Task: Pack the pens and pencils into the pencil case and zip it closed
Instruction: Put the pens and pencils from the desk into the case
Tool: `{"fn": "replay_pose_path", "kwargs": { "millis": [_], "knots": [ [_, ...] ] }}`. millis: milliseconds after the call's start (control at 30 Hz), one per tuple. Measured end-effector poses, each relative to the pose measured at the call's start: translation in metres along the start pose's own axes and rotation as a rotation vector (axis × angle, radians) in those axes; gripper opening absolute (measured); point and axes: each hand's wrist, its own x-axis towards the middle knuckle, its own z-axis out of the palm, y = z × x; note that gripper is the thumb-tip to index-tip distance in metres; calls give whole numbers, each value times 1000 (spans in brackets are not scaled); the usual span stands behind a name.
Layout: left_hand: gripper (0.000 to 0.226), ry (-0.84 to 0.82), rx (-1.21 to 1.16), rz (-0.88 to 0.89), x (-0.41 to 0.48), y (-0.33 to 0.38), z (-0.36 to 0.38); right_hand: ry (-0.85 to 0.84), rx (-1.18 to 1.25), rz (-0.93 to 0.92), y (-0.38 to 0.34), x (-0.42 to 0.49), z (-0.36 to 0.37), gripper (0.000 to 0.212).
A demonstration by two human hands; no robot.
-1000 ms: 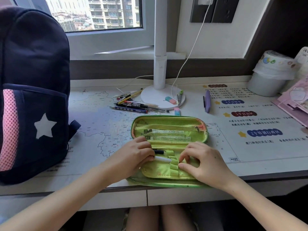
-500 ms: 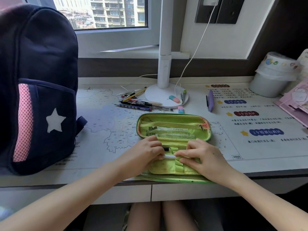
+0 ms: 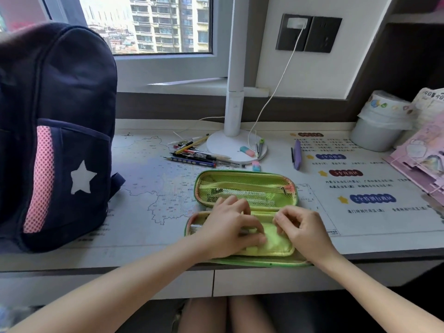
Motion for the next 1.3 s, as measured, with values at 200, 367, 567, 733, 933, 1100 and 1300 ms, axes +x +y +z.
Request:
{"fn": "replay_pose_path", "kwargs": {
  "millis": [200, 367, 567, 733, 933, 1100, 1300],
  "knots": [
    [25, 13, -201, -150, 2, -5, 6, -18, -140, -31, 4, 0, 3, 26],
    [26, 12, -284, -217, 2, -5, 5, -11, -180, -51, 3, 0, 3, 23],
    [22, -40, -73, -234, 6, 1, 6, -8, -269, -58, 0, -1, 5, 19],
    [26, -47, -43, -250, 6, 2, 9, -27, -305, -52, -2, -3, 5, 19],
    [24, -54, -40, -243, 5, 0, 11, -86, -189, 15, -12, -1, -3, 21],
    [32, -58, -76, -241, 4, 0, 8, 136, -283, 61, -9, 56, -28, 32],
    [34, -18, -225, -319, 17, -7, -11, -6, -764, 286, 10, 158, -17, 22]
  ]
}}
